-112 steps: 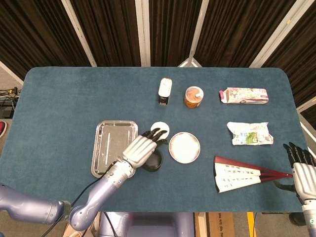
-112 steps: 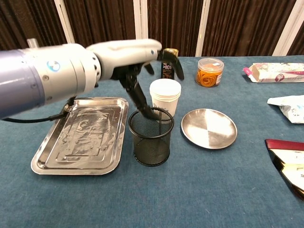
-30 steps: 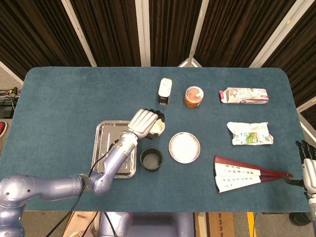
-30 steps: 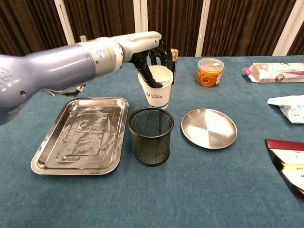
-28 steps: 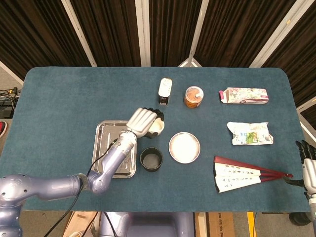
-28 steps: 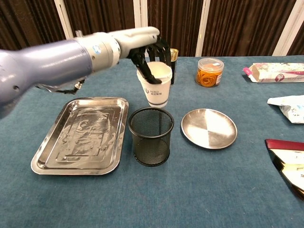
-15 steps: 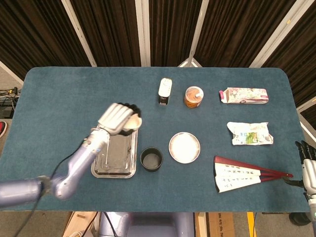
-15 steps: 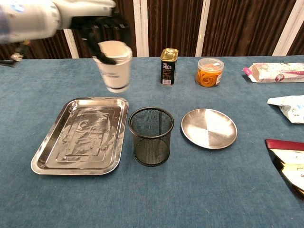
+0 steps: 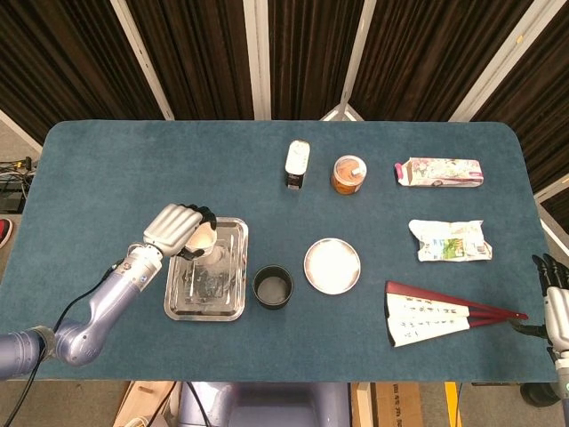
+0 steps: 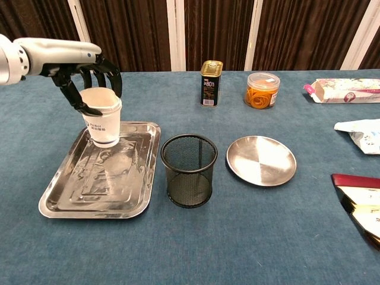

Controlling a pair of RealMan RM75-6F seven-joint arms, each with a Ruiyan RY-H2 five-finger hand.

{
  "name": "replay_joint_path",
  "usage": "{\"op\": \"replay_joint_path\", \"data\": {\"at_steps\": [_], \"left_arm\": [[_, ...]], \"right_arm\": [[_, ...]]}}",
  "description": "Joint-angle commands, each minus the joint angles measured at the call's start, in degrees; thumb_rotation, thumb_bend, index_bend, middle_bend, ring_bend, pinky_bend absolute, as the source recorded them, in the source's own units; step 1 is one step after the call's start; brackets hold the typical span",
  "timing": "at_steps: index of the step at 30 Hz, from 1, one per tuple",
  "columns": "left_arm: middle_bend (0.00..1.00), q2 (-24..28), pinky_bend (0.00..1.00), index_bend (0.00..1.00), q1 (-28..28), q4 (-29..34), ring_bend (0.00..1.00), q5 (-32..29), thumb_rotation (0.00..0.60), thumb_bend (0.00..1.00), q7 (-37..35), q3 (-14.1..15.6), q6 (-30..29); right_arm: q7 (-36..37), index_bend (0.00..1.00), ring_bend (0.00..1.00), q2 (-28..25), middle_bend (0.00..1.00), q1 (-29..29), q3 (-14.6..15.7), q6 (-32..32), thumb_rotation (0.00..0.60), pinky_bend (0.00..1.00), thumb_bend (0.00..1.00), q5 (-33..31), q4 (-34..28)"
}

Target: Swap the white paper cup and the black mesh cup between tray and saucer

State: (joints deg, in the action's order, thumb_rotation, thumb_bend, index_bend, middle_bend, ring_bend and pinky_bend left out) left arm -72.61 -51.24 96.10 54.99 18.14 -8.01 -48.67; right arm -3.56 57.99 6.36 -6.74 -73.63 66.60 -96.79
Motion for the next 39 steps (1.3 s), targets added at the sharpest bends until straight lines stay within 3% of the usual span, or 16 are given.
{"op": "replay_joint_path", "data": {"at_steps": [1, 7, 18, 20, 24, 27, 29, 31, 35, 39], "left_arm": [[0.25, -1.2, 0.34, 0.4, 0.4, -1.3, 0.27, 2.0, 0.6, 0.39, -1.8, 0.6, 1.2], [0.12, -0.6, 0.23, 0.32, -0.4, -1.1, 0.11, 1.3, 0.6, 0.28, -0.3, 1.8, 3.3], [0.02, 3.2, 0.16, 0.25, 0.2, 4.8, 0.0, 2.1, 0.6, 0.17, -0.1, 1.1, 1.1], [0.01, 4.4, 0.16, 0.25, 1.2, 6.8, 0.0, 4.2, 0.6, 0.17, -0.3, 0.5, -2.0], [0.03, 6.7, 0.17, 0.25, 5.5, 10.9, 0.02, 12.6, 0.6, 0.17, 2.7, 0.5, -13.7], [0.08, 9.0, 0.22, 0.26, 11.2, 13.8, 0.08, 21.4, 0.6, 0.17, 6.0, 3.0, -24.6], [0.07, 10.0, 0.22, 0.27, 16.6, 12.6, 0.09, 28.6, 0.6, 0.17, 6.5, 6.0, -33.1], [0.06, 10.4, 0.21, 0.27, 20.9, 10.5, 0.08, 31.9, 0.6, 0.17, 5.3, 8.3, -38.4], [0.05, 11.4, 0.16, 0.27, 28.4, 5.8, 0.04, 33.3, 0.6, 0.17, 1.0, 11.5, -45.5], [0.02, 11.3, 0.11, 0.27, 32.9, 2.2, 0.0, 32.2, 0.6, 0.17, -3.7, 13.1, -47.6]], "right_arm": [[0.1, 0.0, 0.0, -0.1, 0.0, -0.1, 0.0, -0.1, 0.6, 0.0, 0.0, 0.1, 0.0], [0.5, 0.0, 0.0, -0.4, 0.0, -0.3, 0.0, -0.3, 0.6, 0.0, 0.0, 0.4, -0.4], [0.2, 0.0, 0.0, -0.4, 0.0, -0.5, 0.0, -0.8, 0.6, 0.0, 0.0, 0.4, -0.5], [-0.1, 0.0, 0.0, -0.4, 0.0, -0.5, 0.0, -0.8, 0.6, 0.0, 0.0, 0.2, -0.6], [-0.6, 0.0, 0.0, -0.2, 0.0, -0.5, -0.1, -1.0, 0.6, 0.0, 0.0, 0.1, -0.5], [-1.0, 0.0, 0.0, 0.0, 0.0, -0.3, 0.1, -0.7, 0.6, 0.0, 0.0, 0.3, -0.6], [-1.4, 0.0, 0.0, 0.2, 0.0, 0.0, 0.3, -0.2, 0.6, 0.0, 0.0, 0.8, -0.4], [-1.7, 0.0, 0.0, 0.4, 0.0, 0.3, 0.6, 0.1, 0.6, 0.0, 0.0, 1.3, -0.3], [-2.0, 0.0, 0.0, 1.8, 0.0, 1.3, 0.4, -0.6, 0.6, 0.0, 0.0, 4.3, 0.2], [-3.9, 0.0, 0.0, 1.4, 0.0, 4.1, 0.7, 1.5, 0.6, 0.0, 0.0, 8.7, -2.1]]}}
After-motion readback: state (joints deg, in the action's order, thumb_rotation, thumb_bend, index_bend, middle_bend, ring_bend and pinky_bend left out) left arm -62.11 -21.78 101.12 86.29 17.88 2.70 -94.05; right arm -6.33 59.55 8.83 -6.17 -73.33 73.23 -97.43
